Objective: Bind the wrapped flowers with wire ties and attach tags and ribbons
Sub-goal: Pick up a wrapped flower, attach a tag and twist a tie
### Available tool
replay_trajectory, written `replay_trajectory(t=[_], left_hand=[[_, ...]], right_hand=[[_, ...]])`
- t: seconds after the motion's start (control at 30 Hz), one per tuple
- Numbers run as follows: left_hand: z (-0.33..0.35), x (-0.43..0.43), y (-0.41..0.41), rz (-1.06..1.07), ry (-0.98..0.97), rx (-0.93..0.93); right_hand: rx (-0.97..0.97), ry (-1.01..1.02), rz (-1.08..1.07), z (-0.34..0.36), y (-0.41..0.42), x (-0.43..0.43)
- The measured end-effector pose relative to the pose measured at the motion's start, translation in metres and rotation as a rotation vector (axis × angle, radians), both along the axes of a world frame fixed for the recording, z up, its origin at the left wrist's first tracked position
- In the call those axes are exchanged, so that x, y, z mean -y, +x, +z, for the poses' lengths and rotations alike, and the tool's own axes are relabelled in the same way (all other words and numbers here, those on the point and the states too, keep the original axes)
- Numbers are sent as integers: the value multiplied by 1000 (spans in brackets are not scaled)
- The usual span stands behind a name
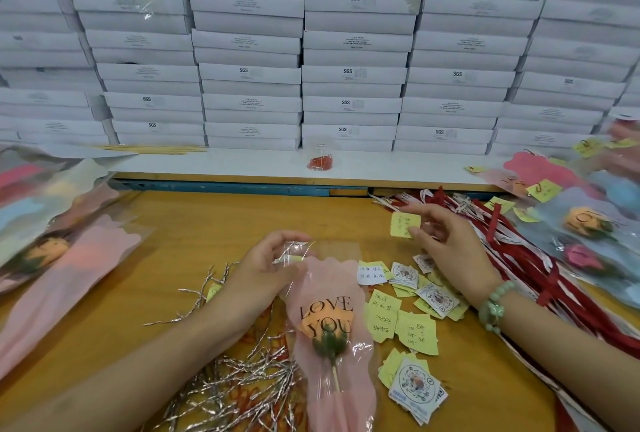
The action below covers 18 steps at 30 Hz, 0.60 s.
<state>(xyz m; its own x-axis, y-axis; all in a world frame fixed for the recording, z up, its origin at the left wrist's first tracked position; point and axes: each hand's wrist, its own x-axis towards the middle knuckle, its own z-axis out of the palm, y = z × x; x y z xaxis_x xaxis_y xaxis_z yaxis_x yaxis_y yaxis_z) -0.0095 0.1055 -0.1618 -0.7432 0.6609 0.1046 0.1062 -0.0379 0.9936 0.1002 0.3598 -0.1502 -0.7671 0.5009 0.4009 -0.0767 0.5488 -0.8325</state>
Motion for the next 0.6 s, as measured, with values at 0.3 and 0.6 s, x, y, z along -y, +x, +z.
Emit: replay_trajectory(t=[0.3, 0.6], left_hand=[[-3, -1, -3, -7, 17, 10], [-1, 0, -1, 27, 30, 15]], right_hand=[[-31, -149, 91, 1, 1, 1], [-35, -189, 200, 22, 0, 32]])
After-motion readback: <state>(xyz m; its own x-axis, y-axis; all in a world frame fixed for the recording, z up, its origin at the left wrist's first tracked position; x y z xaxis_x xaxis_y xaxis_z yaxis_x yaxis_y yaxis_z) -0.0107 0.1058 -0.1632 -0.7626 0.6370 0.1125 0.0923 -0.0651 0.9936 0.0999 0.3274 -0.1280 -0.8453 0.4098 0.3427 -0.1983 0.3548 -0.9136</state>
